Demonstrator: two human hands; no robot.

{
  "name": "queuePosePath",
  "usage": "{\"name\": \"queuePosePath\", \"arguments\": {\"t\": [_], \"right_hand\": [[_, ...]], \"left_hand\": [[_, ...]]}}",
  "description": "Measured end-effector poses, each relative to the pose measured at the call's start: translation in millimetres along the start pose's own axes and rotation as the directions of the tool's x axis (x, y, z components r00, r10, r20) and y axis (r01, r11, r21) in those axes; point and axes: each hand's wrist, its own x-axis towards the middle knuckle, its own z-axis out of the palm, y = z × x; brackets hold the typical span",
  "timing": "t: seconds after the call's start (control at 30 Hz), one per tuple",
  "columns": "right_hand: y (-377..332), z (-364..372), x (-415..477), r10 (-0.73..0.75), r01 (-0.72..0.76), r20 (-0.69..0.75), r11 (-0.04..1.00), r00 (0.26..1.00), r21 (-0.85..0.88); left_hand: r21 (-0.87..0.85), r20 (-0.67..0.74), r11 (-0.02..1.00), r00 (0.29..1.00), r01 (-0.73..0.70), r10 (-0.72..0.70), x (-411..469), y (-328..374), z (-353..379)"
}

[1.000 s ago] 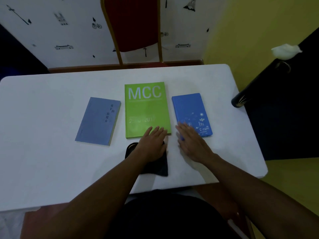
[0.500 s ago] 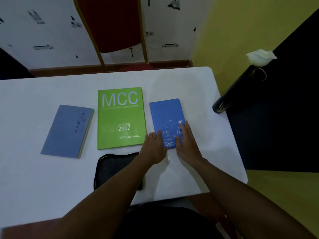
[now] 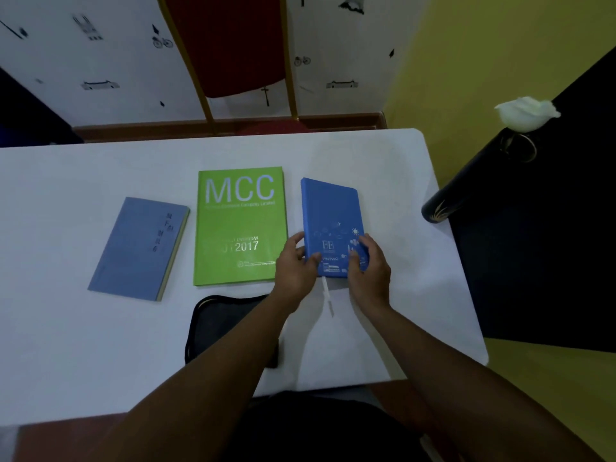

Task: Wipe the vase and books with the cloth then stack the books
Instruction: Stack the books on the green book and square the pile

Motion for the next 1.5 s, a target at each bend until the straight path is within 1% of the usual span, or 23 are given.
{"name": "queuePosePath", "arguments": {"t": [0.1,0.17,0.23,0.43,0.57,0.67,0.83,0.9,0.97,1.1,1.27,1.43,1.5], "right_hand": [[-20,16,1,0.062,-0.061,-0.013,0.998,0.998,0.018],[-35,31,2,0.087,-0.088,0.019,0.996,0.996,0.03],[-48,47,2,0.079,-0.081,0.063,0.997,0.995,0.021],[-81,97,-15,0.045,-0.044,0.196,0.999,0.98,-0.011],[-94,129,-25,0.059,-0.058,0.227,0.998,0.972,-0.015],[-103,149,-29,0.039,-0.026,0.243,0.998,0.969,-0.059],[-106,172,-27,0.018,0.015,0.23,0.99,0.973,-0.139],[-105,173,-25,0.042,-0.009,0.219,0.989,0.975,-0.149],[-104,172,-25,0.062,-0.028,0.221,0.987,0.973,-0.155],[-103,170,-26,0.051,-0.01,0.226,0.983,0.973,-0.182],[-100,165,-28,0.073,-0.03,0.21,0.98,0.975,-0.198],[-101,164,-29,0.068,-0.023,0.208,0.977,0.976,-0.214],[-102,165,-30,0.058,-0.004,0.21,0.969,0.976,-0.248]], "left_hand": [[-0.088,-0.009,0.995,0.999,0.047,-0.048,10,-1,-25],[-0.122,-0.012,0.992,0.999,0.04,-0.042,11,0,-46],[-0.128,-0.02,0.991,0.999,0.026,-0.029,12,-1,-69],[0.039,-0.063,0.998,0.996,-0.056,0.059,18,-8,-140],[0.189,-0.095,0.979,0.991,-0.074,0.093,24,-10,-179],[0.299,-0.084,0.95,0.989,-0.094,0.124,28,-14,-198],[0.471,-0.028,0.869,0.982,-0.15,0.185,34,-23,-221],[0.526,-0.03,0.839,0.983,-0.137,0.179,38,-29,-225],[0.546,-0.03,0.829,0.986,-0.123,0.166,35,-27,-224],[0.565,0.018,0.814,0.988,-0.137,0.153,35,-27,-226],[0.576,0.05,0.804,0.988,-0.149,0.148,37,-27,-225],[0.581,0.072,0.801,0.989,-0.144,0.126,37,-22,-223],[0.592,0.087,0.793,0.99,-0.143,0.113,37,-18,-225]]}}
